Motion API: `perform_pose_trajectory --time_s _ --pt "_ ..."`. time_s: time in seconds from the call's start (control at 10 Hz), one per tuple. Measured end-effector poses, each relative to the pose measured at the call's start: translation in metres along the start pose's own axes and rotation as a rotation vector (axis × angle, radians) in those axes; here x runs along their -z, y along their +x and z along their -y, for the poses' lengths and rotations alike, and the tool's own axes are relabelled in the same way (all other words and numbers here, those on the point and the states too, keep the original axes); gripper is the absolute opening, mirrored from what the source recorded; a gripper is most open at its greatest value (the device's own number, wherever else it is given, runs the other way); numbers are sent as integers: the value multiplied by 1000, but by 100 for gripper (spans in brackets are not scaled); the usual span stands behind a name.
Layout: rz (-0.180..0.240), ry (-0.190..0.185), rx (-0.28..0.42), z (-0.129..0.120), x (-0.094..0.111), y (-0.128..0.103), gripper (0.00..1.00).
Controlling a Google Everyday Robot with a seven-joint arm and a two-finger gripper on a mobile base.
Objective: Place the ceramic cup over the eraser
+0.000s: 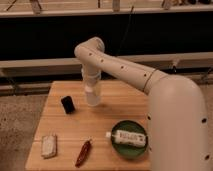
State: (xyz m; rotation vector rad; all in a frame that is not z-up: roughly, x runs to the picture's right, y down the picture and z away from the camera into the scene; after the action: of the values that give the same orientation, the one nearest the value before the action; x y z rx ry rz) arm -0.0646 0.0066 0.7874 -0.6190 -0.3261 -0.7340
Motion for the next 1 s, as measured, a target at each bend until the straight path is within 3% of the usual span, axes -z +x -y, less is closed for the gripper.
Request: perform_pose_trajectory --time_s 0.3,1.0 --pt "6 16 26 8 17 3 0" --pt "34 10 172 75 47 -54 0"
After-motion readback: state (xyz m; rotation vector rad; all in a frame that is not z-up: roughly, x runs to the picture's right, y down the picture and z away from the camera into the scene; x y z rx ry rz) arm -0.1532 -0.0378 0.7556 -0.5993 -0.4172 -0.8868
